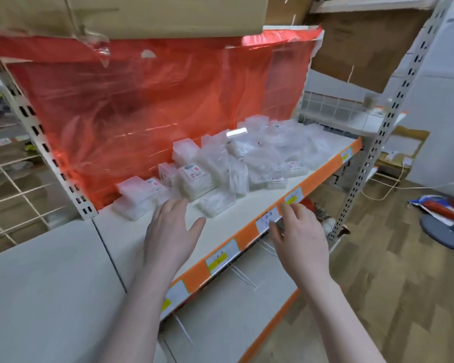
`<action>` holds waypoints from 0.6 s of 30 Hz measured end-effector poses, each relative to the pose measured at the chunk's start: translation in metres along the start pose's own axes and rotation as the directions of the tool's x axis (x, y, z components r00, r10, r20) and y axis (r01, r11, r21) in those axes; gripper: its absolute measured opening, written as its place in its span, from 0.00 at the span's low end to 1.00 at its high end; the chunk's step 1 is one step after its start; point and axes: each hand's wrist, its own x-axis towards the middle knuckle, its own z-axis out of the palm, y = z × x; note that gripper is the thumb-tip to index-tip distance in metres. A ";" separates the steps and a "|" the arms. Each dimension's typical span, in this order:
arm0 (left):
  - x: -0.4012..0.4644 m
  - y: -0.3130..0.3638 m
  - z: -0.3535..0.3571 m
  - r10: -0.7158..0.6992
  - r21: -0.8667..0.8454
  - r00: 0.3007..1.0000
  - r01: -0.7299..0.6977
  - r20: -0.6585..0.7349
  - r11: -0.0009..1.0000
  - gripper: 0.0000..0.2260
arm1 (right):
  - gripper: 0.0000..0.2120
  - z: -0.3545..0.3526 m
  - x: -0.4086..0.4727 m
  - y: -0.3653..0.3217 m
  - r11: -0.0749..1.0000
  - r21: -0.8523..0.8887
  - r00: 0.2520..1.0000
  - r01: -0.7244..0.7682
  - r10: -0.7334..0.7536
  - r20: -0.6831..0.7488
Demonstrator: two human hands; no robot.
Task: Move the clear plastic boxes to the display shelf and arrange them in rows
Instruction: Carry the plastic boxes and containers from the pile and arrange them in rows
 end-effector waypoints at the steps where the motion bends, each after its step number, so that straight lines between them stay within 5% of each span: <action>1: 0.005 0.000 0.001 -0.015 0.007 1.000 0.015 -0.008 1.000 0.23 | 0.18 0.006 0.009 0.004 1.000 0.001 1.000 0.010 -0.010 -0.002; 8: 0.037 0.010 0.025 -0.166 0.030 0.982 0.169 -0.091 0.985 0.23 | 0.18 0.061 0.079 0.041 0.987 0.114 0.993 0.111 -0.113 0.016; 18: 0.069 0.073 0.068 -0.455 -0.016 0.860 0.464 -0.233 0.886 0.24 | 0.17 0.117 0.179 0.099 0.889 0.343 0.939 0.303 -0.340 0.052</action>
